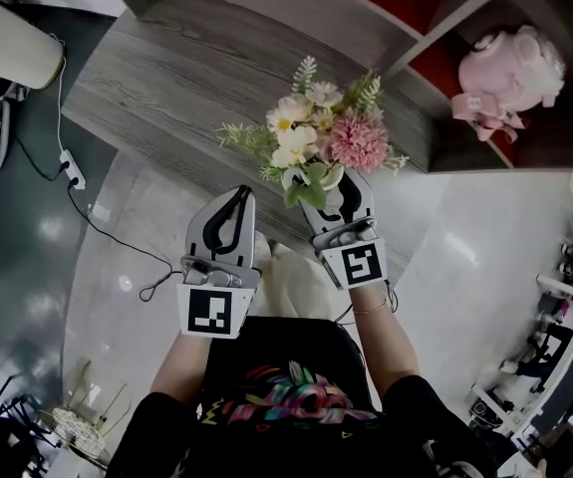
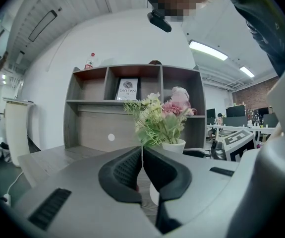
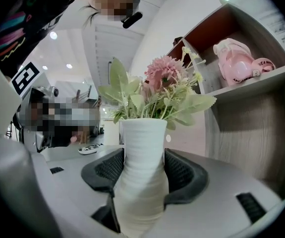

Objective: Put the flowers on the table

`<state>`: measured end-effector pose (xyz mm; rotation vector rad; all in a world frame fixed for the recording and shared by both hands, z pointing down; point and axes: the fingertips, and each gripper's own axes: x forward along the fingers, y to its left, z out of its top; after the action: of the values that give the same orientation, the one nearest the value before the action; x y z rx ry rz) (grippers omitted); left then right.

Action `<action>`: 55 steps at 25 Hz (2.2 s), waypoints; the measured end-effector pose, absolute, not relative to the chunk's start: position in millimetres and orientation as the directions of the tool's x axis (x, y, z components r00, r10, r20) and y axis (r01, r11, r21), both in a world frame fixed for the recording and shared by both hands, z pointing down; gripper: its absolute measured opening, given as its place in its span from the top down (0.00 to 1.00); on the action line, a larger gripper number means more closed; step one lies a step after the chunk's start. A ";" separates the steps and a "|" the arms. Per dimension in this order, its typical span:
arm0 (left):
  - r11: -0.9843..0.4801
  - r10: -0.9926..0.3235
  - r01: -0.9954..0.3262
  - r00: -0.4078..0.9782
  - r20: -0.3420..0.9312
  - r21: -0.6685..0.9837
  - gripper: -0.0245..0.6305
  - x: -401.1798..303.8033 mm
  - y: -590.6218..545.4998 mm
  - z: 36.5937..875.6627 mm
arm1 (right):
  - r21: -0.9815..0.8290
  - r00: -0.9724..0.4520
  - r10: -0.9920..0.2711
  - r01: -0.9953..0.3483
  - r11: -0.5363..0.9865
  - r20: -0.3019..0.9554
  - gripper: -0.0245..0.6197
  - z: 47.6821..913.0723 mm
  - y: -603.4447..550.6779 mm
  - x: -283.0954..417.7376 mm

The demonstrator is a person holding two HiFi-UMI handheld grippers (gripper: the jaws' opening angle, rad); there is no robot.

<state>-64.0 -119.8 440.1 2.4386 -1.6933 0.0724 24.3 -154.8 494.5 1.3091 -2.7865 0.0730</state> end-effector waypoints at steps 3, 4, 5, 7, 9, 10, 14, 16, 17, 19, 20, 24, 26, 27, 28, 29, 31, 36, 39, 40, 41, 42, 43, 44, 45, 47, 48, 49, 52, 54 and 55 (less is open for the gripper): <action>-0.342 -0.925 -0.933 0.355 0.134 0.112 0.92 -64.0 -118.5 438.5 | -0.017 -0.642 -0.762 -0.766 0.643 0.087 0.54 497.7 -152.8 25.8; -0.343 -0.925 -0.933 0.356 0.135 0.111 0.92 -64.0 -118.0 438.3 | -0.020 -0.637 -0.767 -0.770 0.637 0.072 0.54 495.1 -153.7 25.8; -0.344 -0.924 -0.933 0.357 0.136 0.110 0.92 -64.1 -117.7 438.2 | -0.023 -0.632 -0.773 -0.775 0.632 0.060 0.54 492.8 -154.7 25.7; -0.345 -0.924 -0.932 0.358 0.136 0.108 0.92 -64.0 -117.4 437.5 | -0.026 -0.630 -0.773 -0.776 0.630 0.066 0.54 493.6 -154.7 25.8; -0.346 -0.924 -0.932 0.359 0.133 0.108 0.92 -63.3 -117.3 436.2 | -0.041 -0.627 -0.777 -0.779 0.626 0.057 0.54 492.7 -155.7 26.2; -0.347 -0.924 -0.932 0.359 0.131 0.107 0.92 -62.9 -117.4 435.5 | -0.046 -0.627 -0.777 -0.779 0.625 0.061 0.54 493.8 -155.7 26.7; -0.350 -0.923 -0.931 0.362 0.130 0.104 0.92 -62.3 -118.2 434.3 | -0.055 -0.637 -0.766 -0.771 0.635 0.085 0.54 498.0 -154.1 29.0; -0.349 -0.924 -0.932 0.360 0.129 0.103 0.92 -63.1 -118.7 433.0 | -0.075 -0.639 -0.767 -0.769 0.635 0.057 0.54 490.7 -155.2 27.9; -0.348 -0.924 -0.932 0.359 0.128 0.102 0.92 -63.6 -118.8 432.2 | -0.081 -0.640 -0.767 -0.768 0.636 0.051 0.54 488.7 -155.2 27.5; -0.346 -0.925 -0.933 0.357 0.128 0.100 0.92 -64.3 -118.9 430.8 | -0.087 -0.639 -0.767 -0.769 0.634 0.059 0.53 488.4 -154.1 28.6; -0.346 -0.925 -0.933 0.357 0.128 0.100 0.92 -64.6 -119.0 430.2 | -0.085 -0.637 -0.768 -0.771 0.631 0.073 0.52 489.6 -153.1 30.1; -0.342 -0.929 -0.935 0.351 0.116 0.095 0.92 -64.9 -121.6 424.5 | -0.104 -0.638 -0.765 -0.770 0.629 0.091 0.52 486.5 -150.8 36.4; -0.340 -0.931 -0.935 0.350 0.108 0.099 0.92 -63.5 -122.3 420.4 | -0.119 -0.653 -0.750 -0.757 0.642 0.109 0.52 485.4 -146.9 38.0; -0.341 -0.930 -0.935 0.351 0.105 0.101 0.92 -62.6 -122.6 418.0 | -0.122 -0.661 -0.739 -0.750 0.650 0.132 0.52 486.5 -144.2 39.2; -0.343 -0.930 -0.934 0.352 0.101 0.101 0.92 -62.0 -123.0 415.1 | -0.124 -0.665 -0.734 -0.746 0.654 0.136 0.52 484.3 -143.4 39.9; -0.344 -0.931 -0.934 0.353 0.096 0.100 0.92 -61.8 -123.6 411.4 | -0.125 -0.666 -0.737 -0.746 0.654 0.119 0.52 478.4 -144.5 40.1; -0.348 -0.932 -0.933 0.355 0.079 0.094 0.92 -61.3 -124.9 402.0 | -0.126 -0.666 -0.739 -0.745 0.655 0.099 0.52 468.0 -144.8 41.1; -0.371 -0.925 -0.925 0.376 0.055 0.079 0.92 -58.5 -126.4 380.3 | -0.111 -0.664 -0.730 -0.747 0.655 0.163 0.53 460.3 -135.9 50.0; -0.378 -0.924 -0.923 0.381 0.040 0.066 0.92 -58.3 -128.2 367.0 | -0.108 -0.665 -0.726 -0.746 0.657 0.173 0.53 451.0 -133.0 53.4; -0.381 -0.923 -0.923 0.383 0.032 0.061 0.92 -58.6 -128.8 362.4 | -0.113 -0.662 -0.731 -0.749 0.653 0.165 0.53 445.4 -132.9 54.0; -0.385 -0.922 -0.921 0.387 0.023 0.055 0.92 -58.7 -129.0 357.8 | -0.121 -0.657 -0.738 -0.754 0.646 0.152 0.53 439.1 -132.5 54.8; -0.390 -0.920 -0.920 0.391 0.014 0.048 0.92 -58.4 -128.9 353.3 | -0.130 -0.652 -0.742 -0.758 0.639 0.152 0.53 435.4 -130.8 56.9; -0.394 -0.919 -0.918 0.395 0.006 0.043 0.92 -57.9 -128.7 349.1 | -0.135 -0.650 -0.742 -0.760 0.636 0.167 0.53 434.4 -127.7 59.9; -0.397 -0.918 -0.917 0.397 0.000 0.043 0.92 -57.4 -128.7 345.1 | -0.136 -0.648 -0.739 -0.762 0.634 0.184 0.54 433.1 -124.8 62.9; -0.399 -0.917 -0.916 0.399 -0.005 0.048 0.92 -57.1 -128.7 341.2 | -0.133 -0.646 -0.738 -0.763 0.632 0.196 0.55 429.5 -122.5 65.2; -0.404 -0.915 -0.913 0.404 -0.014 0.051 0.92 -56.0 -128.3 333.2 | -0.126 -0.637 -0.749 -0.771 0.625 0.182 0.57 416.4 -120.8 68.5; -0.409 -0.913 -0.911 0.408 -0.021 0.049 0.92 -54.6 -128.3 329.1 | -0.121 -0.631 -0.755 -0.775 0.620 0.175 0.58 411.3 -120.5 71.7; -0.413 -0.911 -0.910 0.412 -0.030 0.047 0.92 -53.0 -128.9 325.0 | -0.114 -0.627 -0.758 -0.779 0.617 0.179 0.59 408.0 -120.0 75.9; -0.422 -0.906 -0.906 0.420 -0.046 0.044 0.92 -50.2 -130.8 315.1 | -0.114 -0.614 -0.771 -0.789 0.604 0.168 0.64 392.6 -121.0 84.4; -0.430 -0.902 -0.902 0.428 -0.058 0.034 0.92 -48.8 -131.9 308.8 | -0.122 -0.609 -0.781 -0.793 0.597 0.137 0.67 378.7 -122.6 87.4; -0.436 -0.899 -0.899 0.434 -0.064 0.032 0.92 -47.2 -132.5 305.7 | -0.123 -0.607 -0.785 -0.794 0.595 0.122 0.71 372.1 -123.1 89.1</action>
<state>-47.2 -132.5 305.7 2.6661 -1.6718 -0.1127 89.1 -123.1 372.1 1.3657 -2.7562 0.2550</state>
